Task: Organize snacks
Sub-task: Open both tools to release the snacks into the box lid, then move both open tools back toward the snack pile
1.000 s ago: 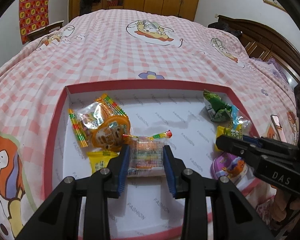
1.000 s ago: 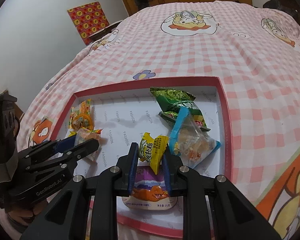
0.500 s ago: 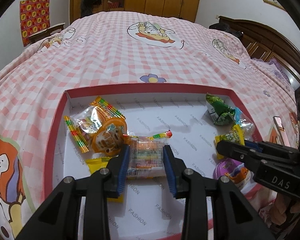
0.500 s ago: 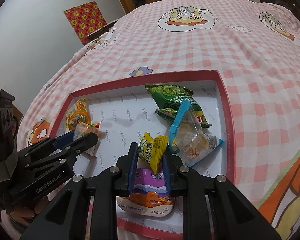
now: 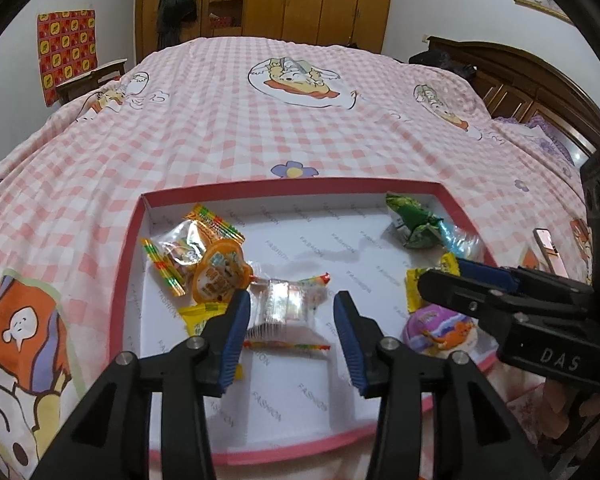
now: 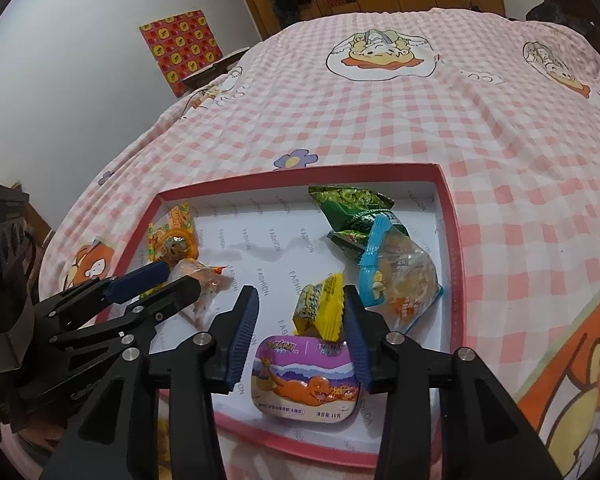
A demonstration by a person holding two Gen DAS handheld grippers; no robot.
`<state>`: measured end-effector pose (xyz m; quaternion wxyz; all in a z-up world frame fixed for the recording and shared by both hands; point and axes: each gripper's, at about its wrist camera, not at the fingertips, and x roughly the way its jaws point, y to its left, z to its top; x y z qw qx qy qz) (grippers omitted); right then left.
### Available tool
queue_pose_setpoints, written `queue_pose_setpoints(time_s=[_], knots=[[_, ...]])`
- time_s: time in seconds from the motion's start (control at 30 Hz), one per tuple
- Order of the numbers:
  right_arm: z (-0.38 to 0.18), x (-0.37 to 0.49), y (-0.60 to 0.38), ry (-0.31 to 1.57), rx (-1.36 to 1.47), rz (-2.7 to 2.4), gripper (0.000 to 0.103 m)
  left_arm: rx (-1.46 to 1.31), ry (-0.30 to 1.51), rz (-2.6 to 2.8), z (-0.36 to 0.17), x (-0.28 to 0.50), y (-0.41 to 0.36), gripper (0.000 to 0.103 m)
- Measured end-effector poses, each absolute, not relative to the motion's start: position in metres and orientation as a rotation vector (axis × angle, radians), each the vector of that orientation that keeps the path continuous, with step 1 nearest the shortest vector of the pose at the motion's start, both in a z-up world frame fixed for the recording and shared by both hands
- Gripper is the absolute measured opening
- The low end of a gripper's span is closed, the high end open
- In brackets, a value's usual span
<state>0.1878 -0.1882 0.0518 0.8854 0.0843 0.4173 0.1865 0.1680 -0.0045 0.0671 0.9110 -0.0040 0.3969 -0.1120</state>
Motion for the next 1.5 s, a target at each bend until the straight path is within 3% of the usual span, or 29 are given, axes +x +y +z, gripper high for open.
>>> queue_pose_setpoints(time_s=[0.33, 1.23, 1.5], knots=[[0.067, 0.165, -0.187, 0.827, 0.158, 0.394, 0.049, -0.037, 0.817, -0.241, 0.078, 0.139, 0.001, 0.052], [0.060, 0.080, -0.209, 0.878, 0.079, 0.372, 0.050, -0.103, 0.927, -0.280, 0.058, 0.071, 0.009, 0.053], [0.051, 0.050, -0.214, 0.903, -0.073, 0.401, 0.050, -0.103, 0.964, -0.286, 0.048, 0.063, 0.001, 0.053]])
